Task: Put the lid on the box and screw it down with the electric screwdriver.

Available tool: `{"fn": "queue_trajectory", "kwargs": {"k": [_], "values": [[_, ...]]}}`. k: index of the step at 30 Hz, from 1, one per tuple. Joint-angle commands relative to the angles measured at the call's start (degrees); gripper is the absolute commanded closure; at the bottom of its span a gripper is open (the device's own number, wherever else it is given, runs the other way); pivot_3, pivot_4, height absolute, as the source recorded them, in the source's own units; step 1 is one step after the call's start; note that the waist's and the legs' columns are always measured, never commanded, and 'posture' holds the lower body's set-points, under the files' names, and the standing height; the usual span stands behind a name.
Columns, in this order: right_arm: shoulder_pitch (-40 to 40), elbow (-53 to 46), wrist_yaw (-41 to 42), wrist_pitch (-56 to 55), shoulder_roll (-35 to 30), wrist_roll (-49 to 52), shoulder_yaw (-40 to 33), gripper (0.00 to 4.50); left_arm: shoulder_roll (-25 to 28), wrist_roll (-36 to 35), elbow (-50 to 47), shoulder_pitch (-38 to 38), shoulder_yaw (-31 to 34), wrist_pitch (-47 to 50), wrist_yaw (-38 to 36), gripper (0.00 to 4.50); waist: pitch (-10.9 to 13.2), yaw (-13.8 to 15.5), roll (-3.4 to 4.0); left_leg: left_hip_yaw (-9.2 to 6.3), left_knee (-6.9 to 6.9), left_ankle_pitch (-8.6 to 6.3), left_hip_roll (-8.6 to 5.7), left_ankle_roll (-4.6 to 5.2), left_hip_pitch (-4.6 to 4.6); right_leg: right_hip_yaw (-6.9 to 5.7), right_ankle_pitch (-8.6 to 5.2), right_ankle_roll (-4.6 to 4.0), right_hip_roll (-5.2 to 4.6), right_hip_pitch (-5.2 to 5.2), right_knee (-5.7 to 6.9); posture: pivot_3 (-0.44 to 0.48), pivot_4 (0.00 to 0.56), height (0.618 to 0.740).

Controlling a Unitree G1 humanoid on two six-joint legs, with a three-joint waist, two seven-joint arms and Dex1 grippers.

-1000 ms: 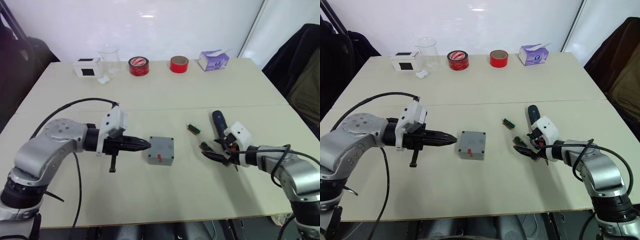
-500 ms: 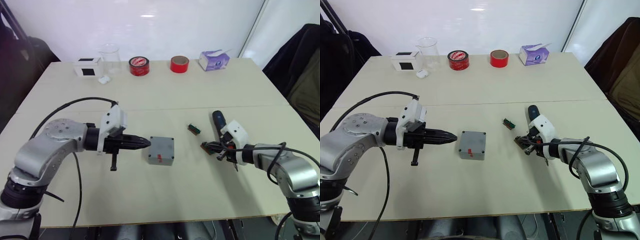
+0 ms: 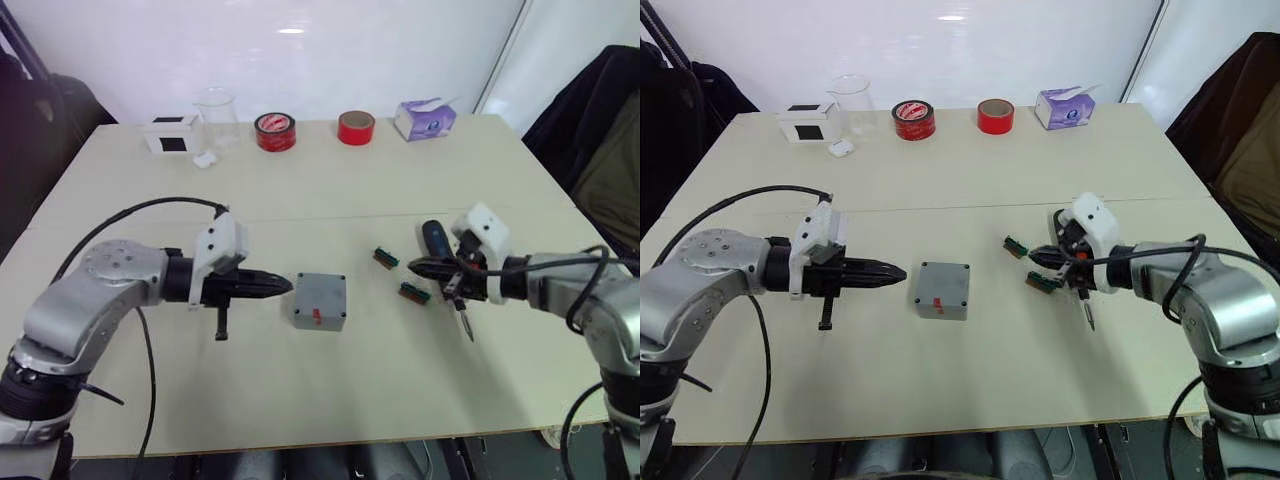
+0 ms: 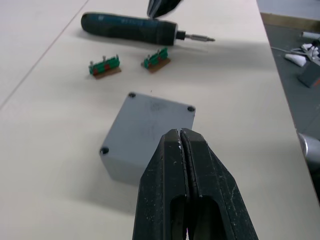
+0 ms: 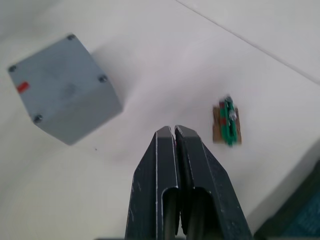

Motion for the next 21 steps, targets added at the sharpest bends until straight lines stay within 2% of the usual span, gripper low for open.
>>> {"fn": "queue_trajectory", "kwargs": {"k": [1,5,9,13,17,21], "values": [[-4.3,-1.4,-0.8,0.4,2.2,1.3,3.7,4.46,1.2,1.6,0.3,0.5,1.4,-2.4,0.2,4.50,0.0,0.0,0.00,0.00,0.00,0.00,0.00,0.00,-0.01,0.00,0.00,0.00,-0.01,-0.02,0.00,0.000,0.150,0.740],[-3.6,1.2,-1.4,-3.5,1.6,-2.2,6.8,4.46,0.9,1.1,-0.8,1.2,1.6,-2.3,1.1,4.50,0.0,0.4,0.00,0.00,-0.01,0.00,-0.03,0.00,-0.06,-0.02,-0.01,-0.02,-0.08,-0.04,-0.03,0.000,0.150,0.740],[2.6,2.4,-0.2,-8.6,-3.8,-6.1,6.9,4.46,0.8,0.6,-2.3,2.0,1.7,-1.9,2.0,4.50,0.0,0.6,-0.01,0.00,0.02,0.00,-0.13,0.00,-0.38,-0.03,0.00,0.00,-0.22,-0.24,-0.13,0.000,0.150,0.740],[8.3,2.7,-0.3,-10.2,-6.2,-6.9,4.6,3.46,0.7,0.1,-3.2,2.5,1.6,-1.5,2.5,4.50,0.0,0.2,-0.01,0.03,0.08,0.01,-0.14,-0.01,-0.70,-0.03,0.04,0.05,-0.23,-0.57,-0.10,0.000,0.150,0.740],[11.3,3.1,-0.8,-11.8,-6.0,-7.6,4.4,1.76,0.5,0.0,-3.1,2.3,0.9,-1.8,2.8,4.50,0.0,0.0,0.00,-0.01,0.07,0.01,0.00,0.00,-0.67,-0.01,0.03,0.04,-0.07,-0.61,-0.01,0.000,0.150,0.740],[11.6,6.4,-2.1,-14.1,-4.1,-9.1,5.2,1.76,-0.1,0.4,-2.3,1.1,-0.7,-2.3,2.5,4.50,0.0,0.2,-0.01,-0.01,0.07,0.01,0.00,0.00,-0.64,-0.02,0.03,0.03,0.02,-0.61,0.03,0.000,0.150,0.740]]}}
